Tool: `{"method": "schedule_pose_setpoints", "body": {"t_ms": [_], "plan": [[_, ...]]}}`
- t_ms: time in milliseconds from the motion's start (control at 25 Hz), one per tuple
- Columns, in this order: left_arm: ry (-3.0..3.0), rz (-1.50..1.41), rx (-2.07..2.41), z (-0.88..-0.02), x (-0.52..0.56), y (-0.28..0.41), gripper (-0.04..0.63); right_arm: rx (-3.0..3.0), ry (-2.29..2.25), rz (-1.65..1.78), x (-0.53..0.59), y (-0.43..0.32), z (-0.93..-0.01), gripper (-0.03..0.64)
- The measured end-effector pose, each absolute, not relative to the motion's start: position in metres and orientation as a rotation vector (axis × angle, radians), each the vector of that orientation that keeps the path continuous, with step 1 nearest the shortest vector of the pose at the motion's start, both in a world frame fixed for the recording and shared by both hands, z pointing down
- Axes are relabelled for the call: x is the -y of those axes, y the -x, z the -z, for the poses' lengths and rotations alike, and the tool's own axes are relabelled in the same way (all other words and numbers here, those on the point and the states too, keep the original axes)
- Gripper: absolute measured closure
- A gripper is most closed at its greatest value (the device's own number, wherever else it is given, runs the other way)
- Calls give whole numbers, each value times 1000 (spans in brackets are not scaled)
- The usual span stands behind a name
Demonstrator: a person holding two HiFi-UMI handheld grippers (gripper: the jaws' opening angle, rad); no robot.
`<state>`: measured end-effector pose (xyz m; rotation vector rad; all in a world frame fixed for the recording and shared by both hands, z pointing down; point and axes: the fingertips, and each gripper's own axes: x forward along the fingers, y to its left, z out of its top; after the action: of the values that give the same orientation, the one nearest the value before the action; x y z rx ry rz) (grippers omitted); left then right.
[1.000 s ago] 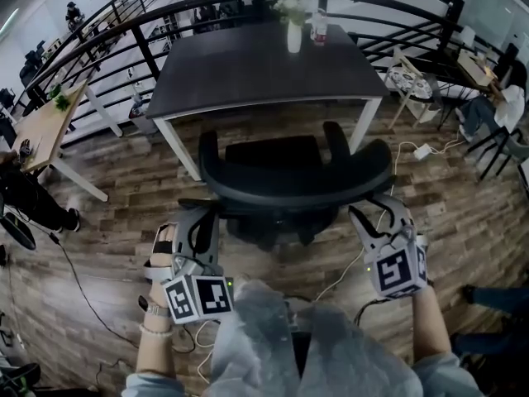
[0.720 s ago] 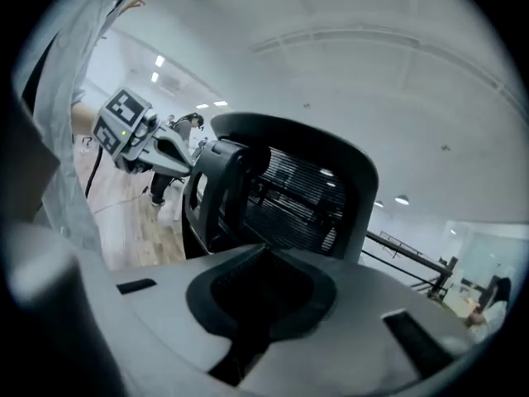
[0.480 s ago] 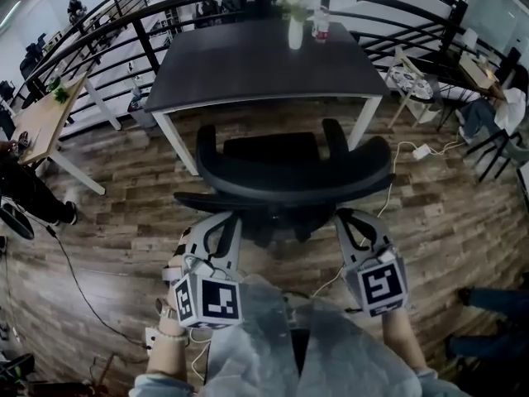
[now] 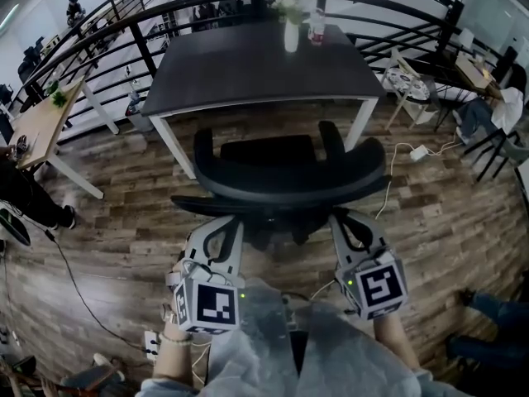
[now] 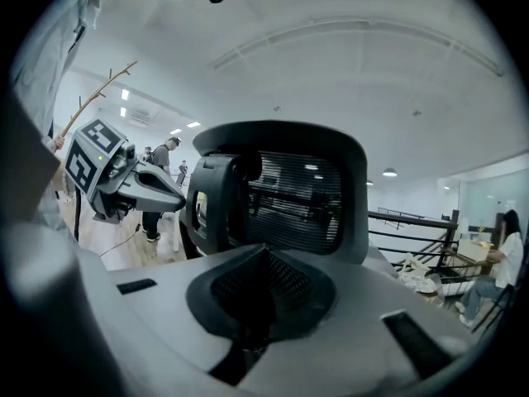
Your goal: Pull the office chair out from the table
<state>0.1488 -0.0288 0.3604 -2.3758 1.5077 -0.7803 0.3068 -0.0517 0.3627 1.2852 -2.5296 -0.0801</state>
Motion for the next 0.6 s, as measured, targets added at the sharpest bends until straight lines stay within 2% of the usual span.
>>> {"method": "schedule_pose_setpoints", "body": {"t_ms": [600], "plan": [[2399,765,-1530,-350,28,-144,583,2529,-1371,80,52,-319,-353,614]]}}
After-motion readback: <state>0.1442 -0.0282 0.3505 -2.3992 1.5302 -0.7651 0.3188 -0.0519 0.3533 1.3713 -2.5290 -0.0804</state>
